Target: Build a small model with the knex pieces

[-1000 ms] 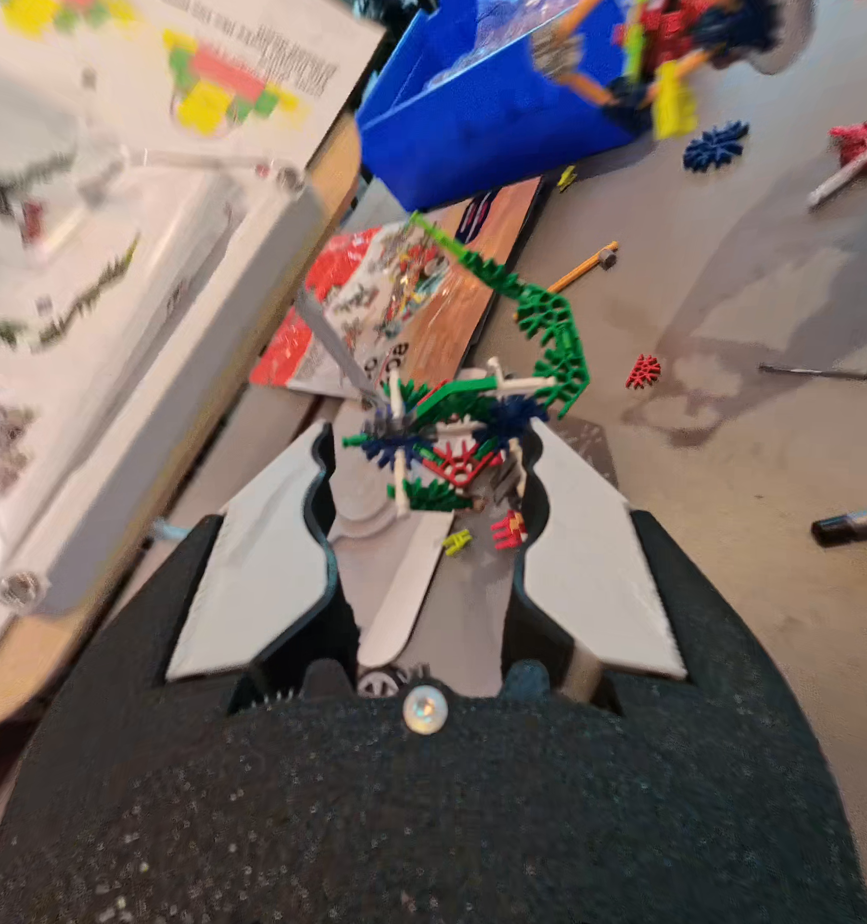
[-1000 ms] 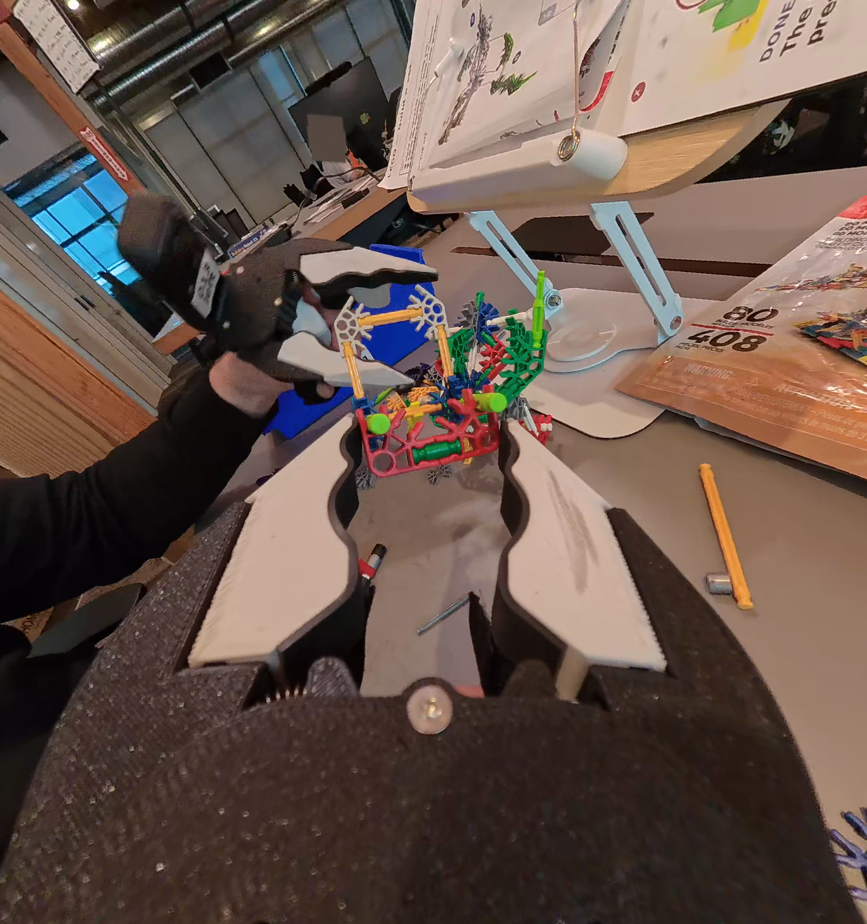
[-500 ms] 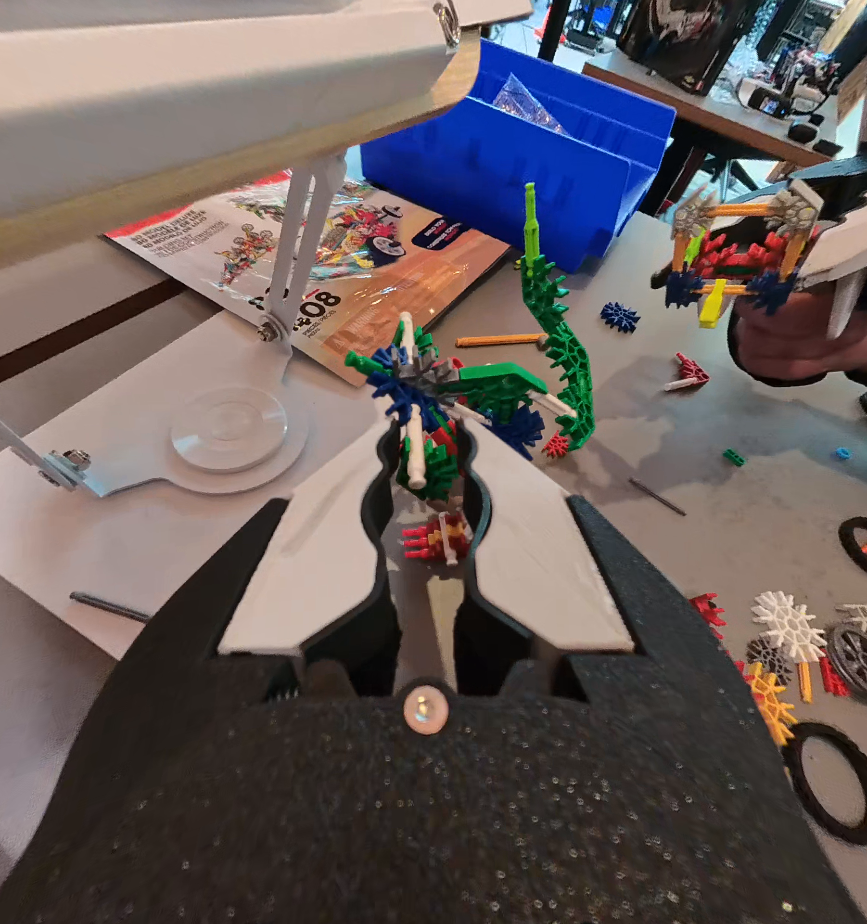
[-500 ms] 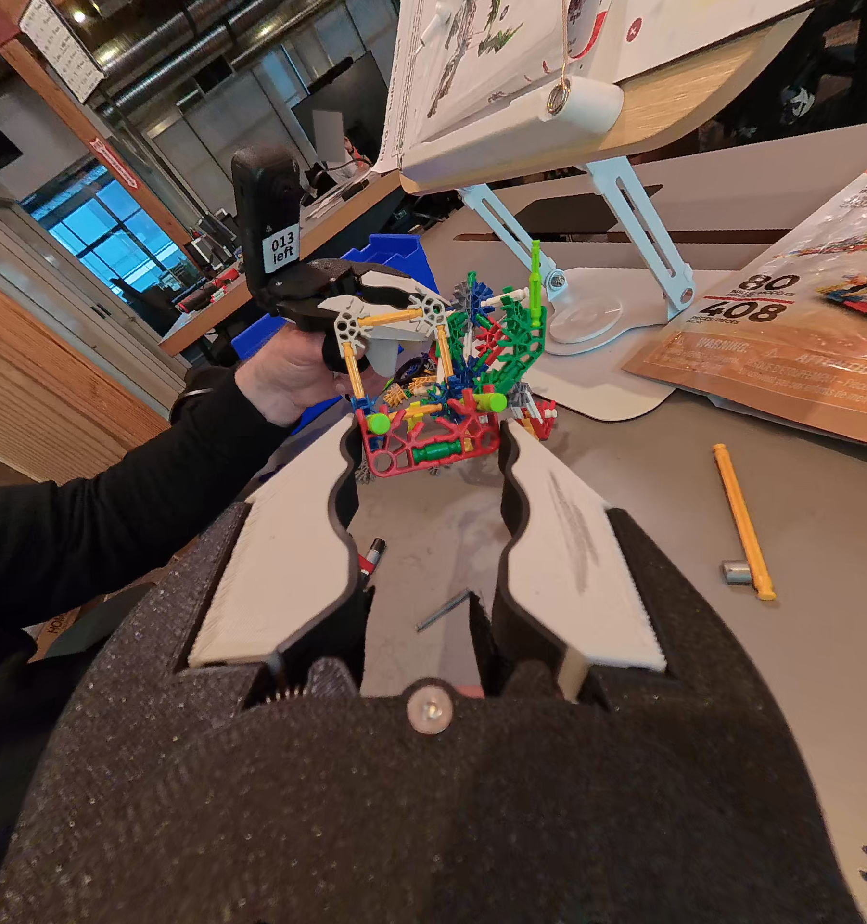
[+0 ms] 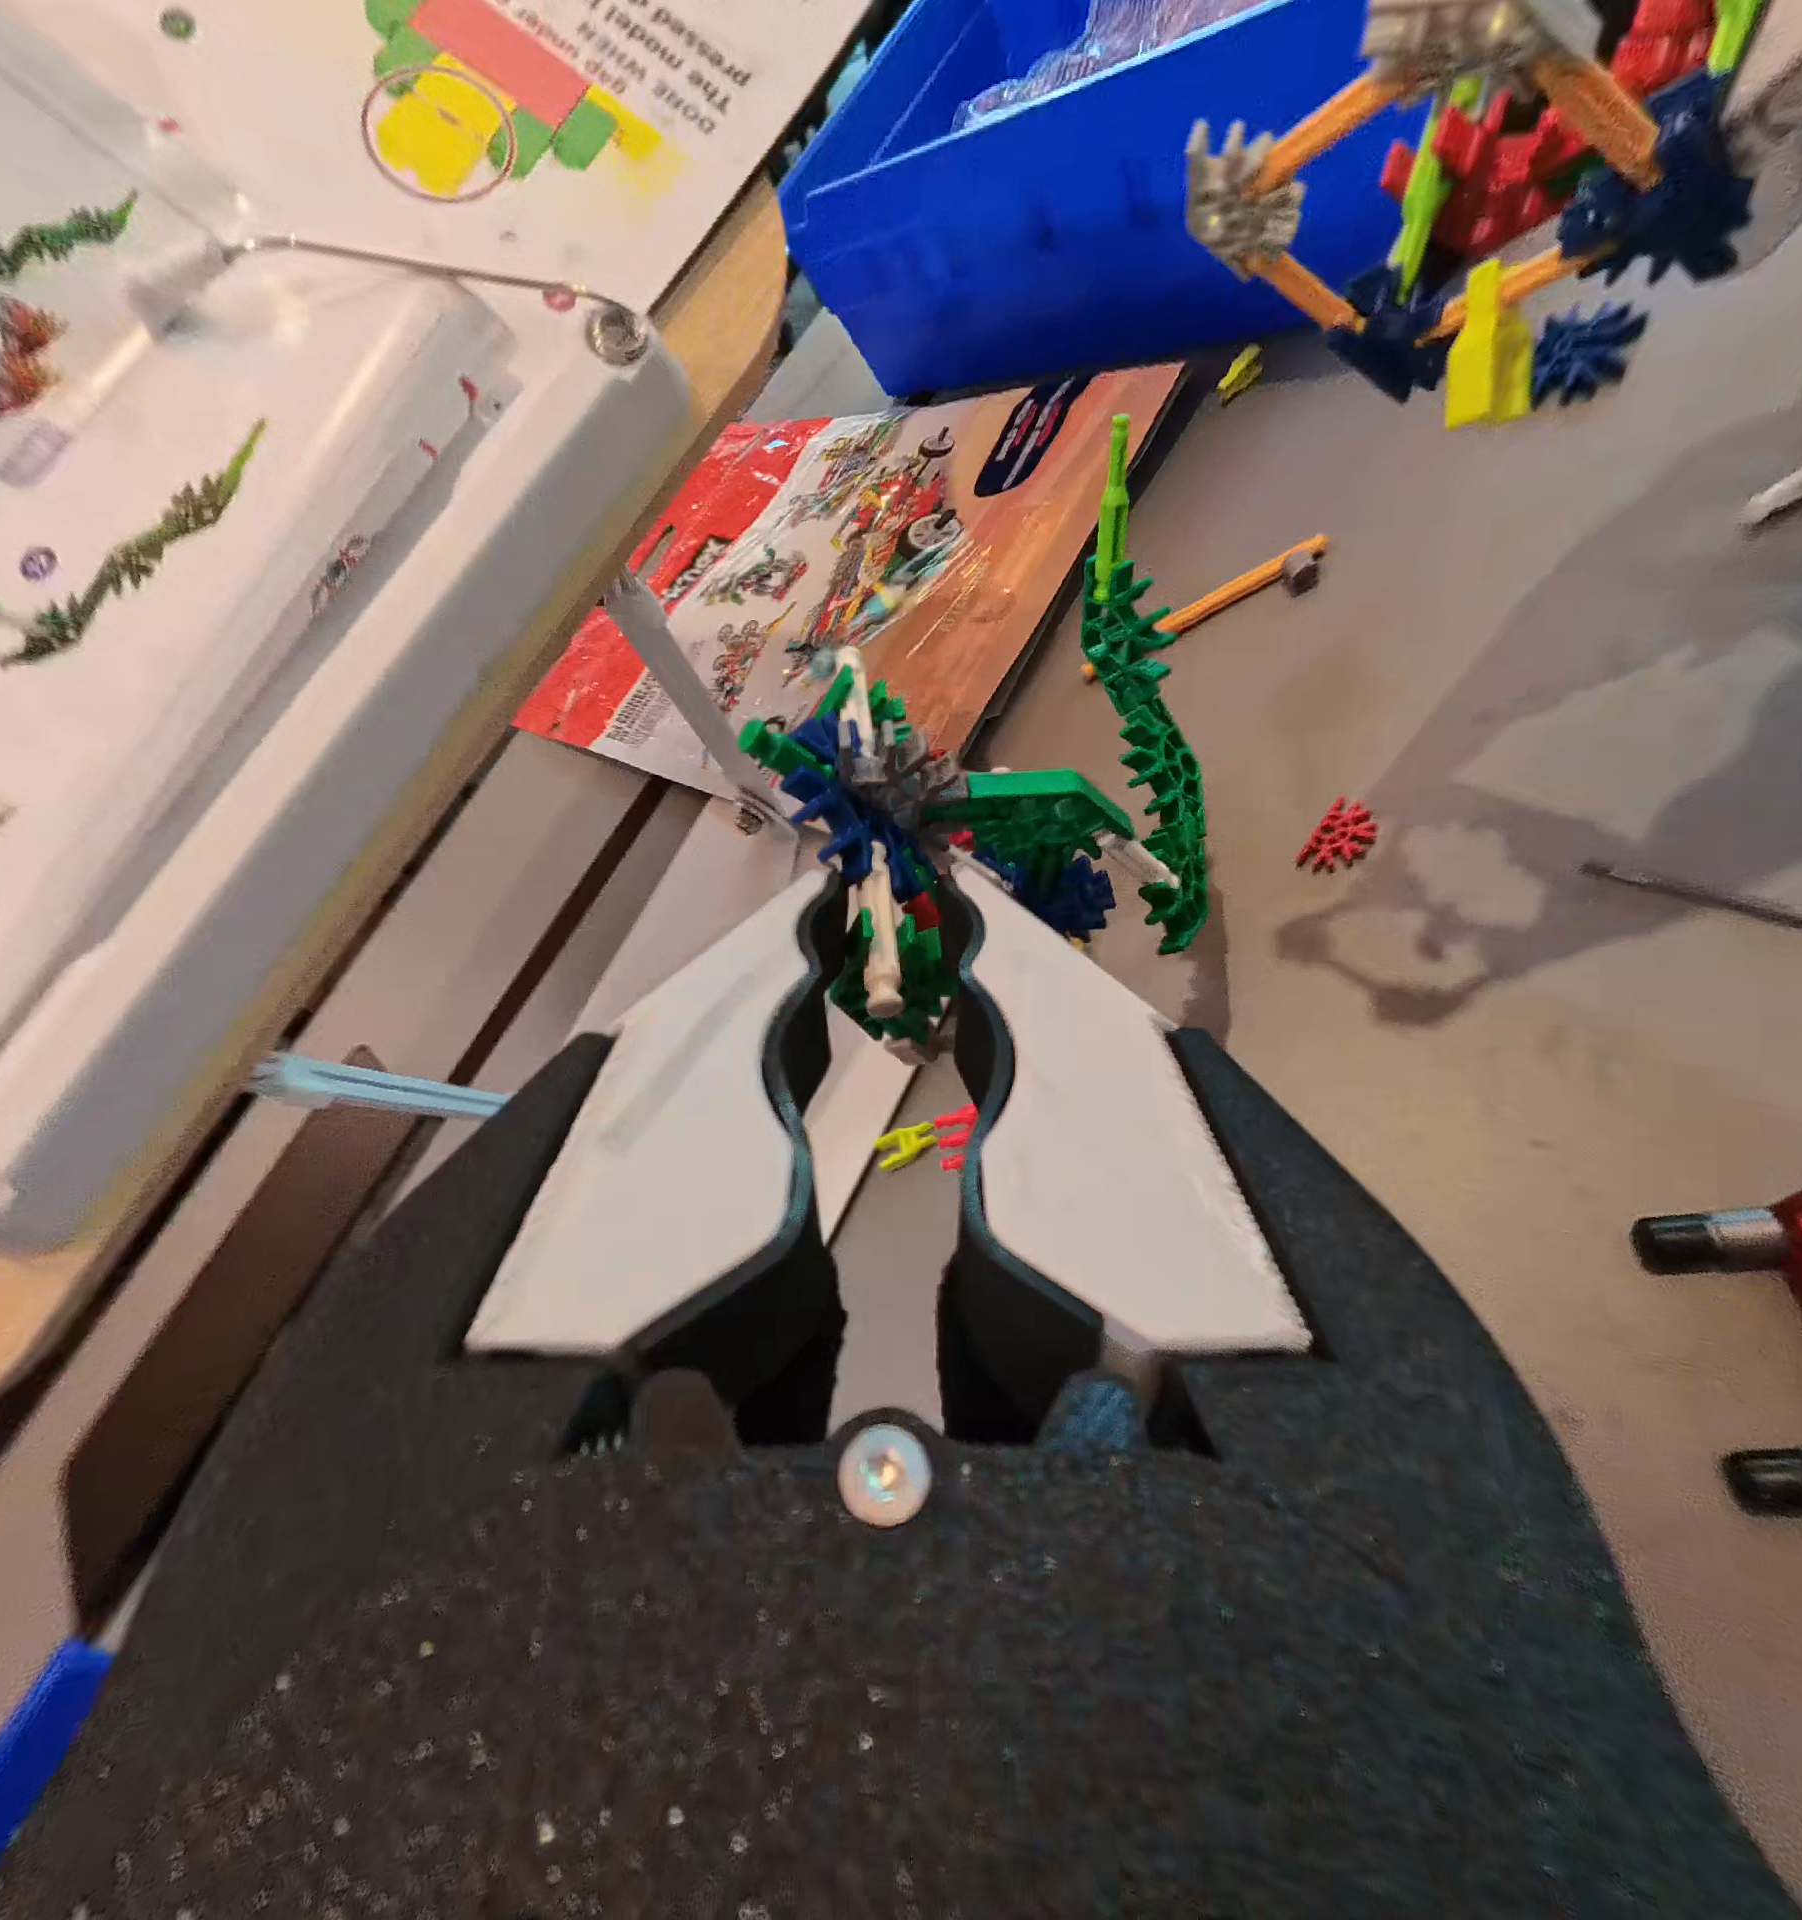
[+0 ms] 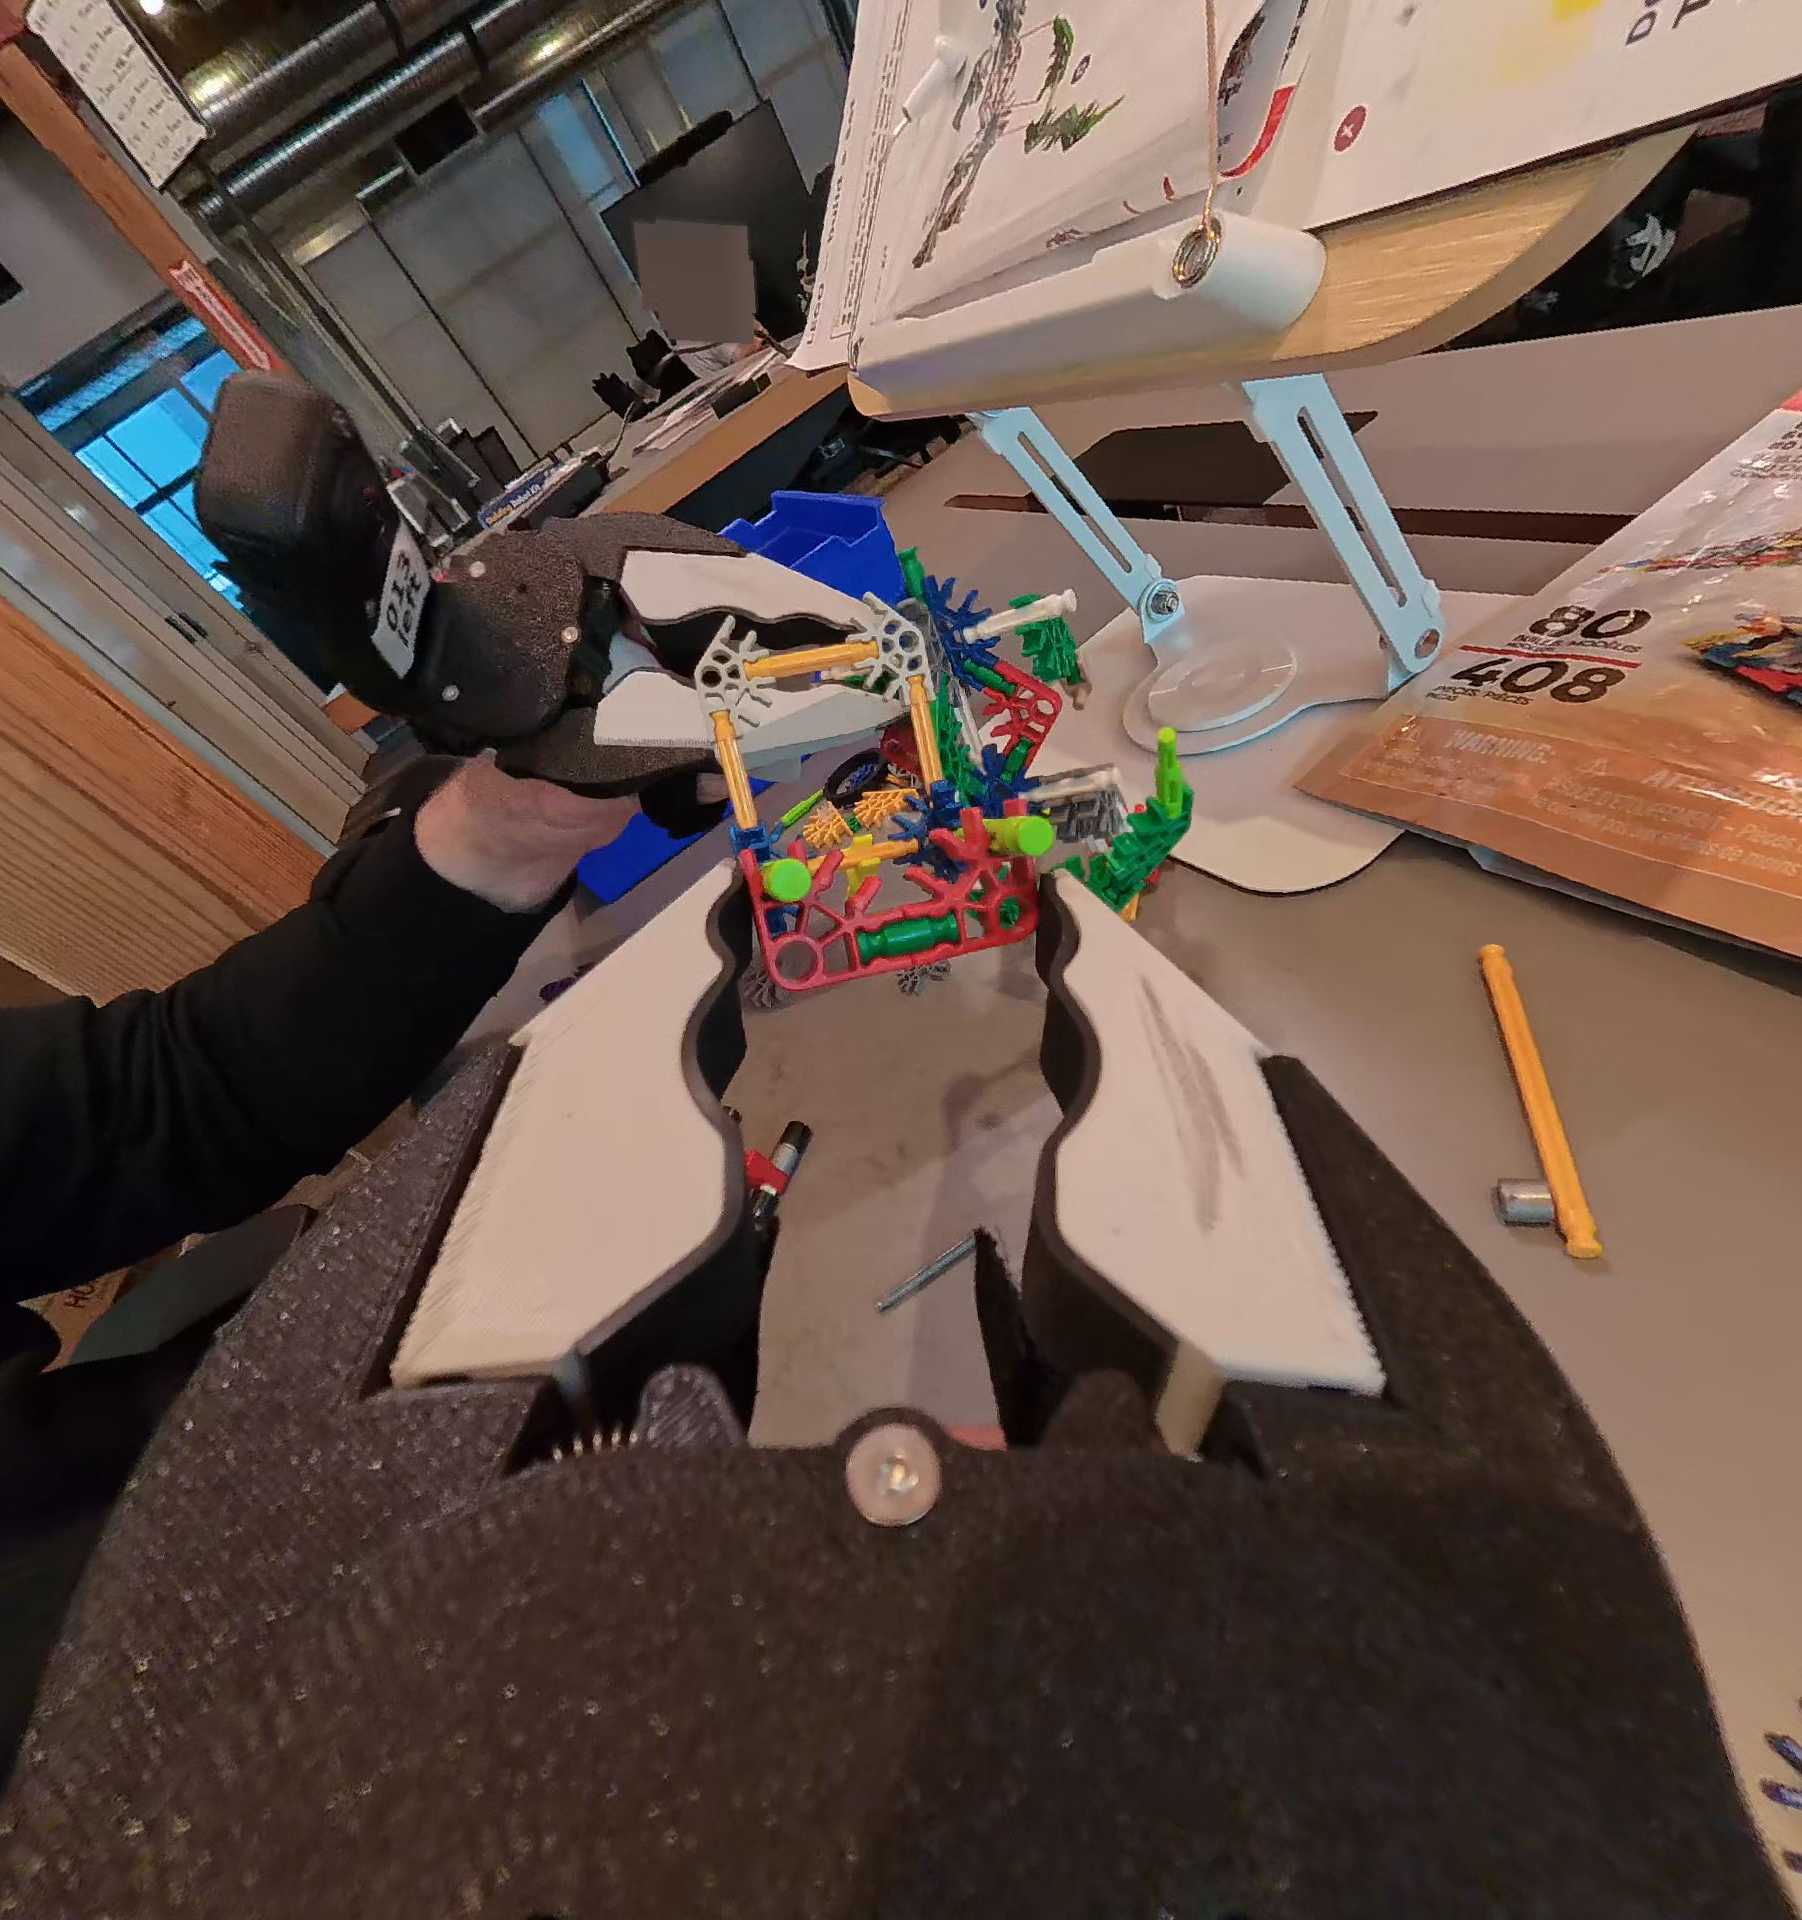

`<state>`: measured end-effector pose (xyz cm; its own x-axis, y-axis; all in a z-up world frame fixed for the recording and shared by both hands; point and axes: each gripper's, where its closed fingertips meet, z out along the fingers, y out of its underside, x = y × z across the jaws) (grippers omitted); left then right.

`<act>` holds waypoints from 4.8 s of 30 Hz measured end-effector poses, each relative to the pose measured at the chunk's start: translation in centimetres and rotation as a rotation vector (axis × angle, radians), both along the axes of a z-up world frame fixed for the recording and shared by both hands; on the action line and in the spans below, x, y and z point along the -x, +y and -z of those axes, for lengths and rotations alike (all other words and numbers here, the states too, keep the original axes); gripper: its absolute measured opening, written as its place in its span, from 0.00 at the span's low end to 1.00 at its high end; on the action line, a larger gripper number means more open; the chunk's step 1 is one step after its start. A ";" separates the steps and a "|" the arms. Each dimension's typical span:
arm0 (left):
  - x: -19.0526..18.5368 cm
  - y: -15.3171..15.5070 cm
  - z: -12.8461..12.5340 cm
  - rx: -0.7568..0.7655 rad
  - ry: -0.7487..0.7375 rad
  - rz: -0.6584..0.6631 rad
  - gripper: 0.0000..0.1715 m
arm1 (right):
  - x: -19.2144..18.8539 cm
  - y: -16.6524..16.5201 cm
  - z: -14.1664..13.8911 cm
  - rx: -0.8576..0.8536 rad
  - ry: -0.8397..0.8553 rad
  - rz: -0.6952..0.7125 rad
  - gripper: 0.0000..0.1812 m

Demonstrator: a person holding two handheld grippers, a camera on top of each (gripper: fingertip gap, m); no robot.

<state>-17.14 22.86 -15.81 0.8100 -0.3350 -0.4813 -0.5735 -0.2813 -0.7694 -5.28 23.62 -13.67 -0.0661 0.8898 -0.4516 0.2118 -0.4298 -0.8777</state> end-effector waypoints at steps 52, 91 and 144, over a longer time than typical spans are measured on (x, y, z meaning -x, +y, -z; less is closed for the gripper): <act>2.2 -3.3 -0.1 -0.033 -0.560 0.036 0.09 | 6.4 2.2 -1.6 -0.142 -0.011 0.018 0.29; 2.5 -3.0 -0.7 -0.060 -0.704 0.030 0.08 | 1.6 -6.2 7.1 -0.620 -0.683 -0.289 0.38; 0.5 -3.5 9.2 0.412 -0.405 0.206 0.24 | 11.1 -2.8 5.1 -0.619 -0.326 -0.631 0.03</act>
